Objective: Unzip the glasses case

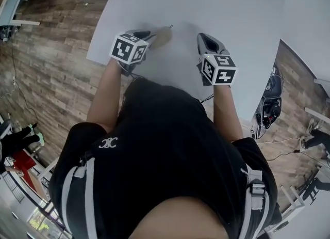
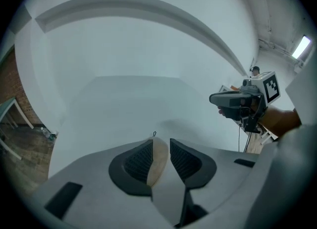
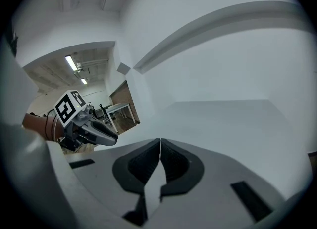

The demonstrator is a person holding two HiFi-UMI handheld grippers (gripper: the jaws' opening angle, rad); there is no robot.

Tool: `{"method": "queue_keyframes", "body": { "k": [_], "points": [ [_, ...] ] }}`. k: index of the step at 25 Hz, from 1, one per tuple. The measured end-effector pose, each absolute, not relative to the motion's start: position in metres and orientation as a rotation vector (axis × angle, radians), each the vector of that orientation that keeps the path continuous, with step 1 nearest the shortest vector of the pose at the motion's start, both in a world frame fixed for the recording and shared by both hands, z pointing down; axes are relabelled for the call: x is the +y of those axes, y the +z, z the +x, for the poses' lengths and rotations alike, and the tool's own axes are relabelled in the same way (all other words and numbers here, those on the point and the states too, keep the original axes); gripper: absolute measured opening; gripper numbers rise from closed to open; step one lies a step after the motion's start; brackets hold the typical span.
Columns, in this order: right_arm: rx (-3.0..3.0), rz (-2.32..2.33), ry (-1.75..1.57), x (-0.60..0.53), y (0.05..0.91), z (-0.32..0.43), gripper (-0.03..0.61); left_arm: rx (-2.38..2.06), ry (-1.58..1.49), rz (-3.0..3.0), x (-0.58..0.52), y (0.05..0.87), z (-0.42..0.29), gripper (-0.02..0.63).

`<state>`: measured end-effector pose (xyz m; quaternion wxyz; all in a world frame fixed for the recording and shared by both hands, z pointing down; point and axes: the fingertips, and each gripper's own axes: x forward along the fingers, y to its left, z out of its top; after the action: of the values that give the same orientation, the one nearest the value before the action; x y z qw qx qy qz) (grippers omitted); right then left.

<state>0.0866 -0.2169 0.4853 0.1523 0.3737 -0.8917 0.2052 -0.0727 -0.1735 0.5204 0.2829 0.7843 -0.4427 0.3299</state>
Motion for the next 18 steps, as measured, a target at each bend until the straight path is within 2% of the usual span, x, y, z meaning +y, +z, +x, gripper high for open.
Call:
{"method": "queue_keyframes", "body": {
  "k": [6, 14, 18],
  "points": [
    [-2.49, 1.184, 0.598, -0.215, 0.486, 0.099, 0.015, -0.988, 1.05, 2.141, -0.19, 0.555, -0.085, 0.186],
    [-2.347, 1.282, 0.614, -0.194, 0.5, 0.092, 0.015, -0.716, 1.09, 2.162, -0.202, 0.585, -0.09, 0.267],
    [-2.337, 1.295, 0.653, -0.188, 0.501, 0.079, 0.015, -0.627, 1.116, 2.132, -0.205, 0.602, -0.093, 0.282]
  ]
}}
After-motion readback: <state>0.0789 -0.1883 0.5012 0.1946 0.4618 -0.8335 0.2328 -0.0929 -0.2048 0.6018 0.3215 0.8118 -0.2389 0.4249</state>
